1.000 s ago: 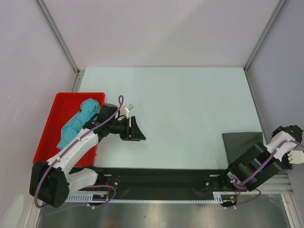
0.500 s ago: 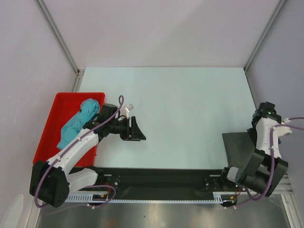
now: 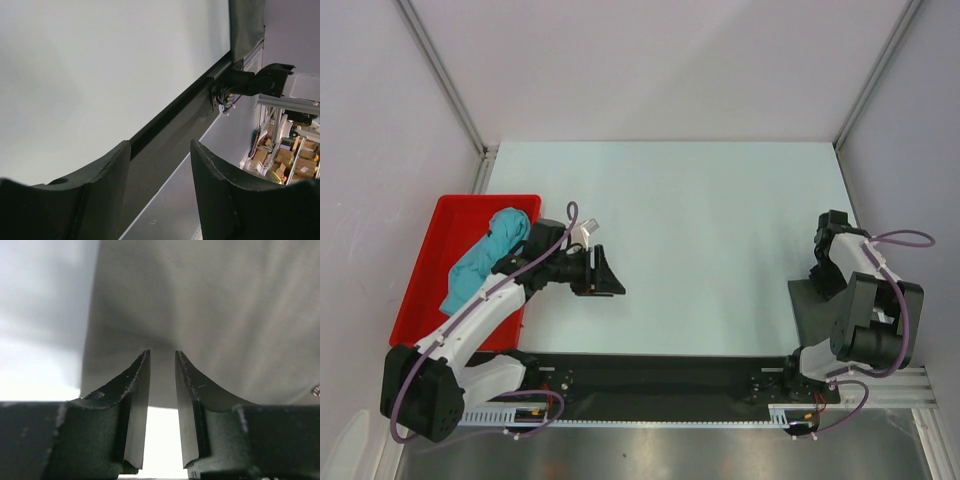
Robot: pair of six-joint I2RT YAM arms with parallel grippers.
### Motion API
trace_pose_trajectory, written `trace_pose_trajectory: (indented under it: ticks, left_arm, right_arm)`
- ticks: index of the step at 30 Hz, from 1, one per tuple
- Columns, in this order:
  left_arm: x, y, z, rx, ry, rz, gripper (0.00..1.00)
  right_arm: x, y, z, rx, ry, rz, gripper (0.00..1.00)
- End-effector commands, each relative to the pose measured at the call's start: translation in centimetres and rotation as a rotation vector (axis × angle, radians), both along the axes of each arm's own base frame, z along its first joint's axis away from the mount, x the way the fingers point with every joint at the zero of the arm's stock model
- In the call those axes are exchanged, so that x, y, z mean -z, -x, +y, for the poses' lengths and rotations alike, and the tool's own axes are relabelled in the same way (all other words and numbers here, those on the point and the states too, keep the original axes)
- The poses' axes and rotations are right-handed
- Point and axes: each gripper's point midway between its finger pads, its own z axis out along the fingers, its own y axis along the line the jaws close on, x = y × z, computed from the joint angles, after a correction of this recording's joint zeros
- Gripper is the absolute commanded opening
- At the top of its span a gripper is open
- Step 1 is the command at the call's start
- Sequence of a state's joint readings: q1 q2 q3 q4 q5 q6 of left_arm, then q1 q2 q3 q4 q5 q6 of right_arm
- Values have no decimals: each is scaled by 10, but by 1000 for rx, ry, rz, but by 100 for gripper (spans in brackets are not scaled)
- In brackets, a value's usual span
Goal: Fold and stack the t-shirts
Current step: Neatly place the folded tshirt to the corner
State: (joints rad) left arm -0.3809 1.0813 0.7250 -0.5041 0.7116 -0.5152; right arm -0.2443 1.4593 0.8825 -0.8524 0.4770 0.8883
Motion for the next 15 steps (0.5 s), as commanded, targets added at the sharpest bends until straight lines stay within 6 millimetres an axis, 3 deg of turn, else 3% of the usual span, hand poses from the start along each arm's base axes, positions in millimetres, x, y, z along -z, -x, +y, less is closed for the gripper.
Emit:
trace_pose_trajectory:
  ticks: [1,15]
  left_arm:
    - [-8,-3,4,-25,-10,-24,57]
    - [-3,-4,8,-73,-36,0,57]
  right_arm:
    - [9,-17,-7,-1,30,-31,31]
    - [43,-39,-16,-38,12,31,35]
